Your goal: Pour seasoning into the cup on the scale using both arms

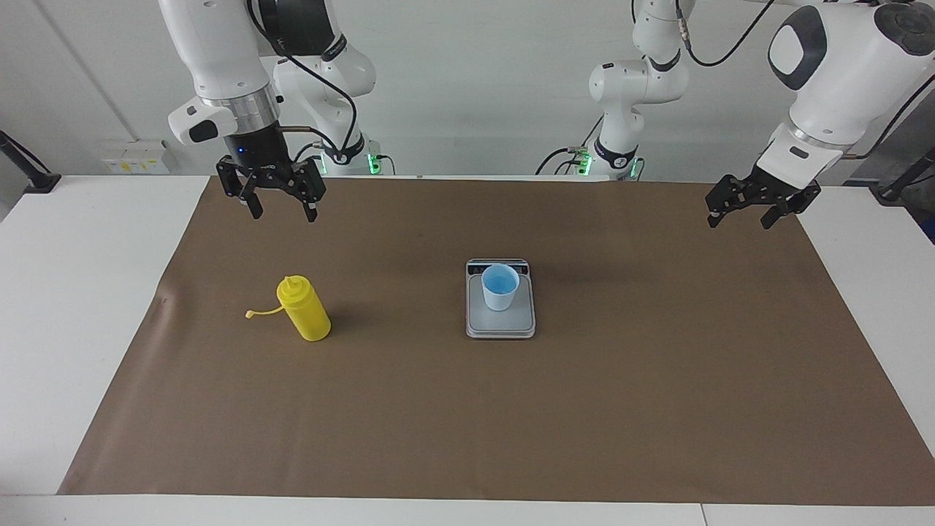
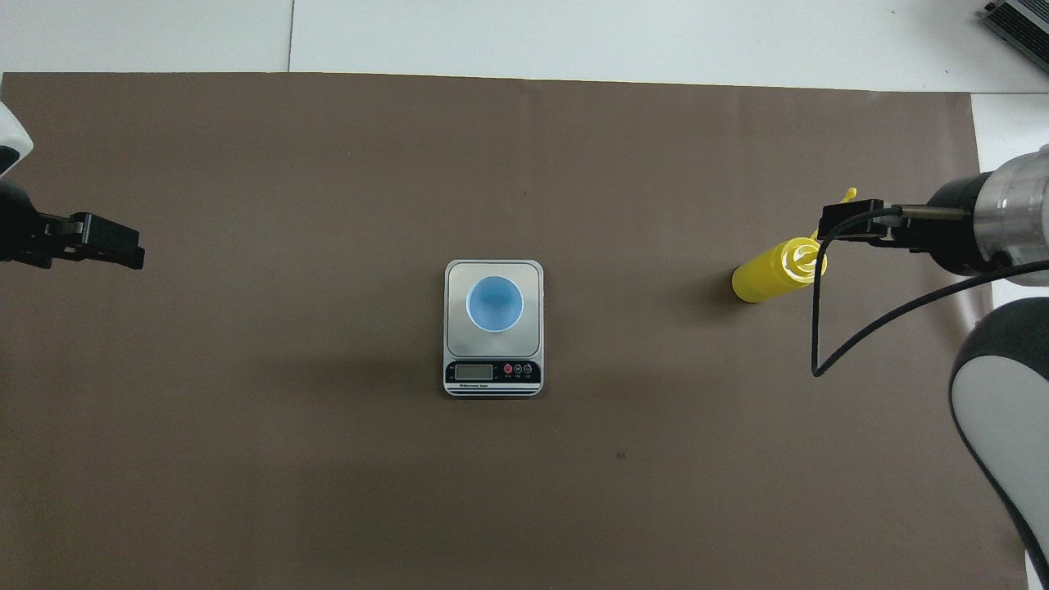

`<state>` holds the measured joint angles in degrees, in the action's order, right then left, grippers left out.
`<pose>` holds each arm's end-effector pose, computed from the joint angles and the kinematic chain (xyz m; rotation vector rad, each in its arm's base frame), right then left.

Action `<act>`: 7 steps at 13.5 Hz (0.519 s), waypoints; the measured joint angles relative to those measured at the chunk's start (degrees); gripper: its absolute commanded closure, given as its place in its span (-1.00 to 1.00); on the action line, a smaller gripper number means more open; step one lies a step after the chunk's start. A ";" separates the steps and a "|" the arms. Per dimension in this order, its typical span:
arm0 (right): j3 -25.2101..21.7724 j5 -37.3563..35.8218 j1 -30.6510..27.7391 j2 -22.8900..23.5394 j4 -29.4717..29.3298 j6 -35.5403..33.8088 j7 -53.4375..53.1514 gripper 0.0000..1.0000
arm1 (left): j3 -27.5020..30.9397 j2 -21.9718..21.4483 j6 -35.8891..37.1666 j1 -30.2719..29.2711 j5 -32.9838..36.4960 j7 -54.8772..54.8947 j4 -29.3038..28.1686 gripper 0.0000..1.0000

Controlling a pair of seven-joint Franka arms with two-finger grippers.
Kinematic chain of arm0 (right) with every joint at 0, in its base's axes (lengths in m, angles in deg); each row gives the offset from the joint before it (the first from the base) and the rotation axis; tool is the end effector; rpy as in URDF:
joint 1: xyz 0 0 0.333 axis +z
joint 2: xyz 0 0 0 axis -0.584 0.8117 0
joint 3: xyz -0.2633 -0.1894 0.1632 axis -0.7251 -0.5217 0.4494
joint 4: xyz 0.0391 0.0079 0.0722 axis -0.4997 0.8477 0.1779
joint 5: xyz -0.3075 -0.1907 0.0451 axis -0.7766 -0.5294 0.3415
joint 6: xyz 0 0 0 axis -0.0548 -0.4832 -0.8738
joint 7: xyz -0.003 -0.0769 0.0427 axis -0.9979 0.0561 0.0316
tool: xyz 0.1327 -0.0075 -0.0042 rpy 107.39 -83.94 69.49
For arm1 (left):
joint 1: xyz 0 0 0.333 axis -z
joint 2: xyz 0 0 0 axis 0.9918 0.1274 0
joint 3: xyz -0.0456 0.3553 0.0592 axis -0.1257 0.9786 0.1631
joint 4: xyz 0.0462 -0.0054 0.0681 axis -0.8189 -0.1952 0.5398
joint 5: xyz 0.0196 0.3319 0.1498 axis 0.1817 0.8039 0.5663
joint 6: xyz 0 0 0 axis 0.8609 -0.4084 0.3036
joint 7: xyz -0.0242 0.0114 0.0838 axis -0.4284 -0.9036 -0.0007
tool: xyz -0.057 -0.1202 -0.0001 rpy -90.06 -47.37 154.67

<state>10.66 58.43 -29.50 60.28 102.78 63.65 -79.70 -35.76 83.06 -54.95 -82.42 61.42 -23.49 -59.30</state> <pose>0.5327 0.0520 0.6519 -3.0701 0.2066 -0.3052 0.5405 -0.0289 0.6217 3.1182 -0.1164 -0.0405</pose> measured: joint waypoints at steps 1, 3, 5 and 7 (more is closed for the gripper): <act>-0.01 -0.01 -0.20 0.38 -0.66 -0.74 0.02 -1.00 | 0.00 0.00 0.00 0.00 0.00 0.00 0.00 -1.00; -0.01 -0.01 -0.69 1.03 -1.28 -3.04 0.21 -1.00 | 0.00 0.00 0.00 0.00 0.00 0.00 0.00 -1.00; 0.15 -0.01 -1.11 1.12 -1.67 -6.71 1.10 -1.00 | 0.00 0.00 0.00 0.00 0.00 0.00 0.00 -1.00; 1.62 -0.01 -2.67 1.13 -1.71 -8.34 1.16 -1.00 | 0.00 0.00 0.00 0.00 0.00 0.00 0.00 -1.00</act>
<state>12.28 58.42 -32.17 61.40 101.07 55.30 -78.54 -35.75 83.06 -54.95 -82.42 61.42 -23.49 -59.30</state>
